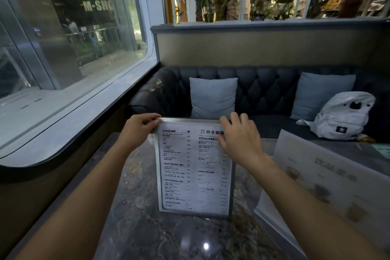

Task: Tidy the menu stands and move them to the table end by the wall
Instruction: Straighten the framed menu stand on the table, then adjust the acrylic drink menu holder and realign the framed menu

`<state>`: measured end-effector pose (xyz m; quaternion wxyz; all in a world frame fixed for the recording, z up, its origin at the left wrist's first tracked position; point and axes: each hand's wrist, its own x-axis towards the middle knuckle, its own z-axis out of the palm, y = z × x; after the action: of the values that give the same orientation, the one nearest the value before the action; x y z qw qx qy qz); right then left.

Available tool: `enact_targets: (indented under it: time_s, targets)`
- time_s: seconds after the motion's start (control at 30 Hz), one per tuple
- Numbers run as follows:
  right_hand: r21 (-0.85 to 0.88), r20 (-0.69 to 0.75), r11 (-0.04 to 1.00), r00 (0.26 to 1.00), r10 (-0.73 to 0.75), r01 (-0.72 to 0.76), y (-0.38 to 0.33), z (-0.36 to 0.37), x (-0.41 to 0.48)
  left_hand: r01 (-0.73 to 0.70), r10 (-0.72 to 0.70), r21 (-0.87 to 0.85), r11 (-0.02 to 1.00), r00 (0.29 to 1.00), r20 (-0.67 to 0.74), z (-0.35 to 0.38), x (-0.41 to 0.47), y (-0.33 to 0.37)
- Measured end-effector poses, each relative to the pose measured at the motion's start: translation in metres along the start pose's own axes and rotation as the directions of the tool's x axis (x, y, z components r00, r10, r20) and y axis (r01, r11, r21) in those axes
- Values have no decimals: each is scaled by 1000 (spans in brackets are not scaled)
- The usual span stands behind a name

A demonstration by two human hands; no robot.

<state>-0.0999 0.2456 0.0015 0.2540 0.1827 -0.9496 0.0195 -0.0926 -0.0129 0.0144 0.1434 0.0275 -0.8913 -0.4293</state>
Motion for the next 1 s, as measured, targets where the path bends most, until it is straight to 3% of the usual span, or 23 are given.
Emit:
enact_targets:
  time_s: [0.1,0.2,0.4,0.53,0.73,0.87,1.0]
  targets:
    - [7,37,1000,999,-6,6,3,-3,-1,0,0,32,999,1000,21,1,-3,3]
    - [9,59,1000,998,-16,16,7,-10,-6,-54,60,120,991,997,-48,6,-5,11]
    - [6,-42,1000,999,15,-15,24,-40,-24,-327,371,309,893,923,-97,31,-10,60]
    - [-6,-83,997,993,78,-78,46,-71,-43,-509,532,255,822,846,-27,61,-18,104]
    - [-28,-96,970,966,238,-242,89,-111,-90,-633,628,59,772,774,83,111,-36,156]
    - [-46,-65,938,938,339,-343,113,-123,-128,-678,666,8,735,724,183,144,-47,173]
    - [-29,-11,893,894,449,-449,130,-124,-158,-663,643,-22,748,716,271,167,-53,177]
